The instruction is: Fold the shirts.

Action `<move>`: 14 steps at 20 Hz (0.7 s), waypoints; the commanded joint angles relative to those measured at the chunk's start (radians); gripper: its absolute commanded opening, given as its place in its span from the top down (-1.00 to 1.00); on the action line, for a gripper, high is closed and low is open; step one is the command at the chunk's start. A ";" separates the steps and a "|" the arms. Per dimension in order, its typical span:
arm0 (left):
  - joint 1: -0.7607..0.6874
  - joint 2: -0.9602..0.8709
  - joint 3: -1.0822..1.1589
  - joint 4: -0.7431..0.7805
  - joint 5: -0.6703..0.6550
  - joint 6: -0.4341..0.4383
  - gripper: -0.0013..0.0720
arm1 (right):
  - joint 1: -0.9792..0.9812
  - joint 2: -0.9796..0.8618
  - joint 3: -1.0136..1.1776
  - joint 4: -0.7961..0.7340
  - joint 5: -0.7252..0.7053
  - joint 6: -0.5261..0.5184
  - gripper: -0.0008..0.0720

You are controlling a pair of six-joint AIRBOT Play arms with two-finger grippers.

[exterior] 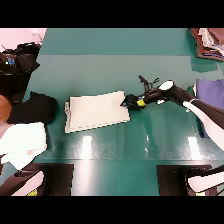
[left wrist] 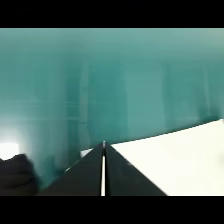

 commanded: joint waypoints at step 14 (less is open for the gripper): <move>-0.346 -0.001 0.000 -0.012 0.128 -0.056 0.91 | -0.336 0.069 0.422 -0.290 0.075 0.014 0.93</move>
